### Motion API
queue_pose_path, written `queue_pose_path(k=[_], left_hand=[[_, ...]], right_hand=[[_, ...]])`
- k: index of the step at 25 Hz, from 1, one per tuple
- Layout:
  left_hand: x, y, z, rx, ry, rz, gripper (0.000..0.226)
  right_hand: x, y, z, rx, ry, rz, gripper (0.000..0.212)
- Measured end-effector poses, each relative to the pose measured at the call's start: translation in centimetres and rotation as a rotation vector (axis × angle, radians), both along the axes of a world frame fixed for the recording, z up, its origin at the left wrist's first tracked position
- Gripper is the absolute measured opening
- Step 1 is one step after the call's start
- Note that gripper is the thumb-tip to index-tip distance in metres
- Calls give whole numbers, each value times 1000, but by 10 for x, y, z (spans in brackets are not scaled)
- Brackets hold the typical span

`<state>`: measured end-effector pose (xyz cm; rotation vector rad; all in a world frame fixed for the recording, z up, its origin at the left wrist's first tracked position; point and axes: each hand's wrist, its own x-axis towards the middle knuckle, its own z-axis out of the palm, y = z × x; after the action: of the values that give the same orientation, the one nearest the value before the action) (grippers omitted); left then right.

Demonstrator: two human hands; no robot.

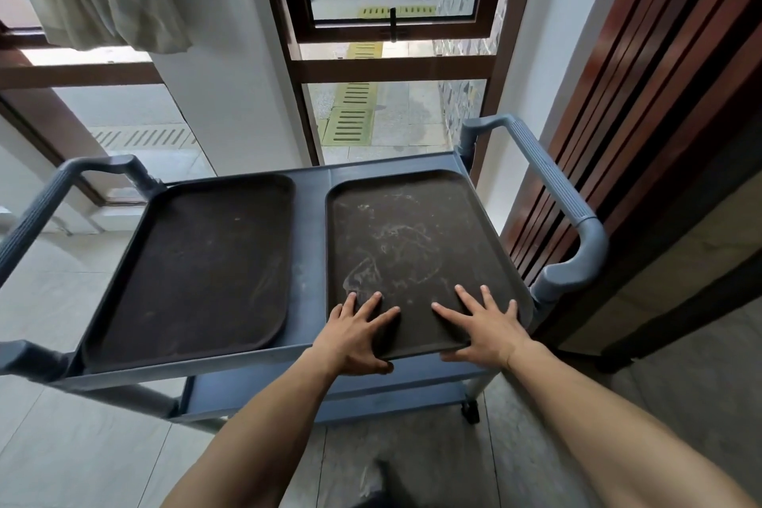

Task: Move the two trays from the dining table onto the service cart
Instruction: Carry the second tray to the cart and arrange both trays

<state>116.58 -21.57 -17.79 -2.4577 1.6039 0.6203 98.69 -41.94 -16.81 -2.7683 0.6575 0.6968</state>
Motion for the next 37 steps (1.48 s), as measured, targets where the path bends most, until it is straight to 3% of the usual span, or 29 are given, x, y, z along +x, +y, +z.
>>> queue_pose_path(k=[13, 26, 37], left_hand=[[69, -34, 4, 6, 54, -13, 107], [89, -52, -14, 15, 50, -40, 103], [75, -46, -15, 13, 85, -1, 78]], right_hand=[[58, -27, -4, -7, 10, -15, 92], [79, -51, -27, 2, 6, -33, 96], [75, -65, -20, 143, -3, -73, 106]])
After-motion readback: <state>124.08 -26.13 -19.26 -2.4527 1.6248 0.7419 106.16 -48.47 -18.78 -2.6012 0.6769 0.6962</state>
